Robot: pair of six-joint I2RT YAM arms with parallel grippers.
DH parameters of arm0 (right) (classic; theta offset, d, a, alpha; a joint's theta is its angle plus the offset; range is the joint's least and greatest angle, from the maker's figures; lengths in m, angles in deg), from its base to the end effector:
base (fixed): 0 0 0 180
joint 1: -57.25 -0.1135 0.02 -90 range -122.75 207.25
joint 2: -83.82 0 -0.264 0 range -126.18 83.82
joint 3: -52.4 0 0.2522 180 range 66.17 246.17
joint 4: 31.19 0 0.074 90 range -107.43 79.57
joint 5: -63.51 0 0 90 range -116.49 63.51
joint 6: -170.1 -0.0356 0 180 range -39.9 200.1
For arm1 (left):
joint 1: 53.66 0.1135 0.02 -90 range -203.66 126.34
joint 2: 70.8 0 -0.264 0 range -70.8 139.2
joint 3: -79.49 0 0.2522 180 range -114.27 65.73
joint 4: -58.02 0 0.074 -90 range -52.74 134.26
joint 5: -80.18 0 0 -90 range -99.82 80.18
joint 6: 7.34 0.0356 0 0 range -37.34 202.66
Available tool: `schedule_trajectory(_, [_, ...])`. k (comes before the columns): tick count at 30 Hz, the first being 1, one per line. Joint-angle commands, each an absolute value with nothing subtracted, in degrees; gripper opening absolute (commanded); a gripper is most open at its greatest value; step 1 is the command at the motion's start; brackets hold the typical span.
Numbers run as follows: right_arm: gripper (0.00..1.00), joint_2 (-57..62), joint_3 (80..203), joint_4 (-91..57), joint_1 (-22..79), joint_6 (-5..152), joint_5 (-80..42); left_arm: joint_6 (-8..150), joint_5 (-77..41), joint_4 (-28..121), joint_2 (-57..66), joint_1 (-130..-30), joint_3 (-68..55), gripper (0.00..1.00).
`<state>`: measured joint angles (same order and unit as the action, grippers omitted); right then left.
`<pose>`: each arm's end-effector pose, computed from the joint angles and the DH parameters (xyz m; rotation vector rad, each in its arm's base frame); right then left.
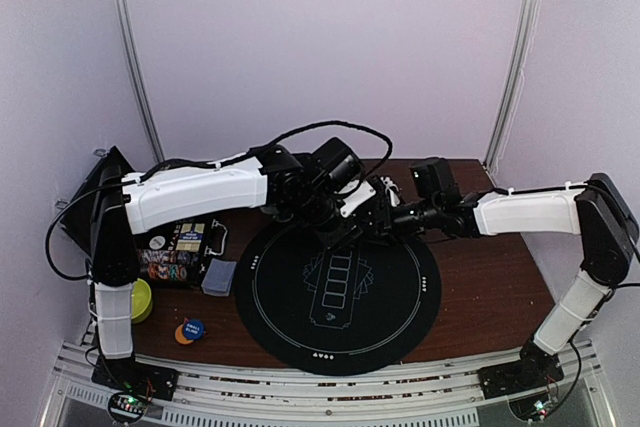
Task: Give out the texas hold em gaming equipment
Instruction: Pass from the left arm to the right
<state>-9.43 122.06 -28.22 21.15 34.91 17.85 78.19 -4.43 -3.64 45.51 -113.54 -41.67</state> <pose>0.2722 0.2293 0.2317 -0.3866 2.2880 1.6016 0.2278 -0.3860 0.2799 1.1701 2.3062 -0.3073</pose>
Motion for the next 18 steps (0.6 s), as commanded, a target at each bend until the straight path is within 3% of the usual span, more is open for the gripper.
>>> schedule_trajectory(1, [0.29, -9.83, 124.05, -26.42, 20.18, 37.04, 18.54, 78.92, -2.60, -1.52, 43.90, -113.34, -42.45, 0.43])
schedule_trajectory(5, [0.01, -9.93, 125.48, -21.52, 20.20, 40.46, 16.59, 78.78, -2.73, -1.52, 43.84, -113.28, -42.39, 0.43])
schedule_trajectory(7, [0.00, -9.51, 126.42, -18.57, 20.42, 42.38, 14.88, 78.64, -2.95, -1.53, 43.43, -113.28, -41.97, 0.45])
schedule_trajectory(8, [0.00, -9.30, 126.82, -16.52, 20.72, 43.67, 13.95, 78.58, -3.22, -1.57, 43.14, -113.25, -41.68, 0.52])
schedule_trajectory(10, [0.00, -8.35, 127.32, -11.93, 22.14, 46.22, 12.60, 77.83, -3.35, -1.78, 41.97, -113.25, -40.44, 0.79])
schedule_trajectory(12, [0.00, -6.78, 126.50, -6.21, 24.95, 49.00, 11.44, 76.45, -3.29, -1.81, 39.68, -113.13, -38.26, 0.96])
schedule_trajectory(18, [0.00, -0.39, 116.91, 3.36, 37.20, 55.74, 11.74, 69.95, -5.13, -1.80, 30.87, -110.44, -27.00, 0.98])
